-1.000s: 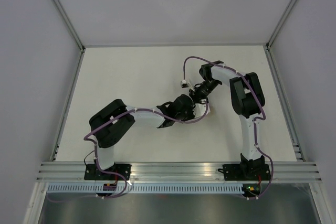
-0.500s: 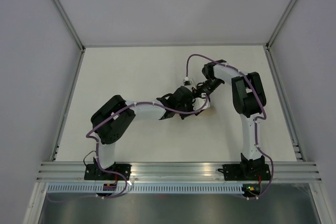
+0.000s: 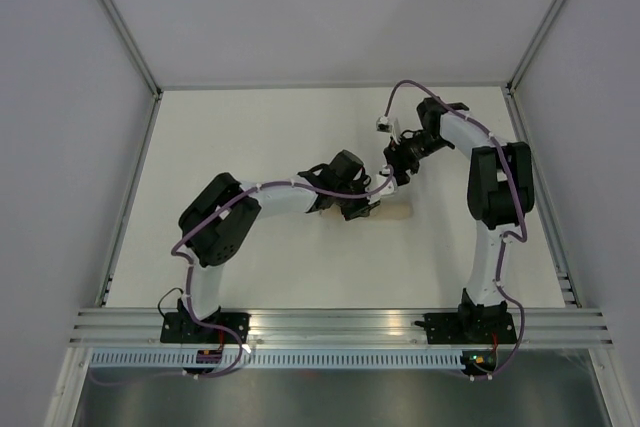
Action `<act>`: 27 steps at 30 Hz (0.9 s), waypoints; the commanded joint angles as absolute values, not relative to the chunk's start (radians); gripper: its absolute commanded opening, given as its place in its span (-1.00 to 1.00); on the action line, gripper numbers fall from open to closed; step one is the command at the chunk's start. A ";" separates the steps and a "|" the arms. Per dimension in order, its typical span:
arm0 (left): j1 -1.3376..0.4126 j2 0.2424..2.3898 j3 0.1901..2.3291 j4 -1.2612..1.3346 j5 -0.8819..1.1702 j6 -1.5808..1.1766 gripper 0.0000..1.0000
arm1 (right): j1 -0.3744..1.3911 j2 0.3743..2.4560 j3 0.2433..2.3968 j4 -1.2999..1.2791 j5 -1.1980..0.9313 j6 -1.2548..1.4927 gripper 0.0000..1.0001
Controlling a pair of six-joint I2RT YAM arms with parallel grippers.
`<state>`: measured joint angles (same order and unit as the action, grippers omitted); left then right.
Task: Fold the napkin, place the utensils inside, and roll it up
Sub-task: Roll the napkin with the utensil
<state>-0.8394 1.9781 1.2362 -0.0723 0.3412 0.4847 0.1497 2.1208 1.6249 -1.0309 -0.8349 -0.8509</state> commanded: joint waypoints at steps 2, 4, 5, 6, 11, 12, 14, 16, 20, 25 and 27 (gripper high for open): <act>-0.799 2.069 1.311 -0.279 0.468 0.436 -0.59 | 0.104 1.998 1.573 -0.953 -0.942 -0.831 0.42; -0.787 2.091 1.350 -0.334 0.491 0.433 -0.58 | 0.086 1.945 1.522 -0.858 -0.946 -0.795 0.43; -0.778 2.095 1.357 -0.350 0.509 0.431 -0.57 | 0.077 1.890 1.462 -0.824 -0.945 -0.787 0.43; -0.773 2.100 1.365 -0.366 0.517 0.430 -0.56 | 0.066 1.861 1.432 -0.790 -0.930 -0.776 0.43; -0.739 2.146 1.434 -0.452 0.607 0.431 -0.53 | 0.058 1.628 1.164 -0.508 -0.879 -0.703 0.42; -0.735 2.155 1.449 -0.475 0.626 0.434 -0.51 | 0.060 1.596 1.126 -0.470 -0.874 -0.695 0.43; -0.721 2.186 1.496 -0.530 0.659 0.440 -0.50 | 0.060 1.499 1.013 -0.356 -0.867 -0.678 0.44; -0.716 2.201 1.531 -0.555 0.678 0.448 -0.50 | 0.061 1.413 0.912 -0.277 -0.858 -0.695 0.48; -0.709 2.252 1.601 -0.641 0.719 0.457 -0.49 | 0.101 1.336 0.816 -0.245 -0.769 -0.773 0.51; -0.704 2.332 1.701 -0.742 0.752 0.462 -0.48 | 0.256 1.269 0.672 -0.141 -0.582 -0.825 0.51; -0.703 2.351 1.721 -0.771 0.768 0.465 -0.47 | 0.339 1.255 0.640 -0.109 -0.496 -0.833 0.51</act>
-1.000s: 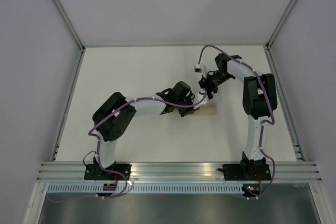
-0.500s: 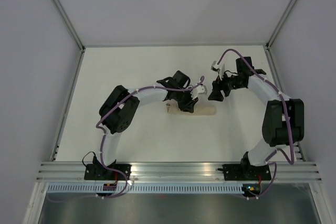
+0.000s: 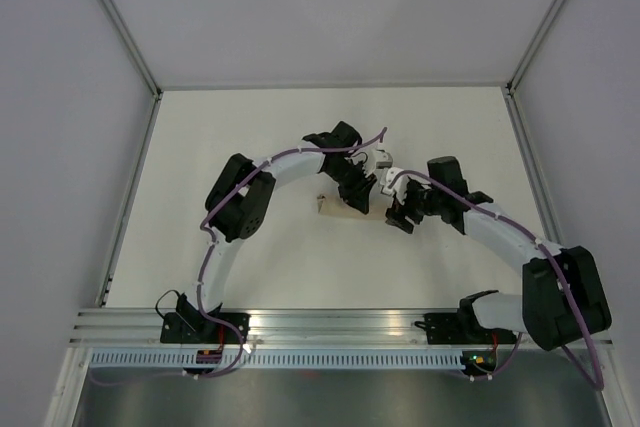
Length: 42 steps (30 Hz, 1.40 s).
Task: Fold the napkin, place the utensils inside, and roll it up
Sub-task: Roll the napkin with the utensil
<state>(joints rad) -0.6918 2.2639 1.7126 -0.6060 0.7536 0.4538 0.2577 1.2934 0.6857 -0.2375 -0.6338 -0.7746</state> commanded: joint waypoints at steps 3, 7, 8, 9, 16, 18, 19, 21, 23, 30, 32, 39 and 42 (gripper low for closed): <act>-0.699 2.376 1.775 -0.816 0.784 0.469 -0.44 | 0.412 1.269 0.603 -0.051 -0.418 -0.847 0.52; -0.698 2.417 1.847 -0.890 0.807 0.474 -0.41 | 0.472 1.307 0.589 -0.008 -0.335 -0.864 0.52; -0.698 2.421 1.851 -0.893 0.816 0.472 -0.39 | 0.497 1.316 0.584 -0.009 -0.321 -0.871 0.52; -0.698 2.424 1.861 -0.894 0.819 0.469 -0.39 | 0.509 1.324 0.583 0.021 -0.307 -0.874 0.52; -0.696 2.444 1.887 -0.923 0.830 0.465 -0.35 | 0.583 1.410 0.594 0.035 -0.235 -0.890 0.51; -0.695 2.447 1.894 -0.930 0.833 0.465 -0.33 | 0.595 1.423 0.597 0.041 -0.216 -0.890 0.50; -0.695 2.450 1.898 -0.931 0.841 0.466 -0.32 | 0.600 1.434 0.600 0.041 -0.212 -0.888 0.49; -0.696 2.453 1.907 -0.939 0.847 0.466 -0.29 | 0.609 1.448 0.606 0.038 -0.204 -0.884 0.45; -0.693 2.451 1.911 -0.939 0.850 0.462 -0.24 | 0.615 1.469 0.618 0.028 -0.201 -0.879 0.37; -0.661 2.379 1.914 -0.856 0.899 0.385 -0.10 | 0.618 1.519 0.656 -0.066 -0.198 -0.856 -0.21; -0.646 2.344 1.914 -0.807 0.903 0.364 -0.06 | 0.618 1.539 0.684 -0.092 -0.212 -0.838 -0.22; -0.600 2.247 1.899 -0.652 0.873 0.241 -0.04 | 0.618 1.601 0.755 -0.193 -0.236 -0.778 -0.29; -0.577 2.195 1.867 -0.569 0.833 0.183 -0.03 | 0.612 1.630 0.800 -0.238 -0.245 -0.743 -0.29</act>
<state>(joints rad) -0.6064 2.3253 1.8763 -0.7334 0.8677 0.2985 0.6109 1.5803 0.7582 -0.1143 -0.2169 -0.8070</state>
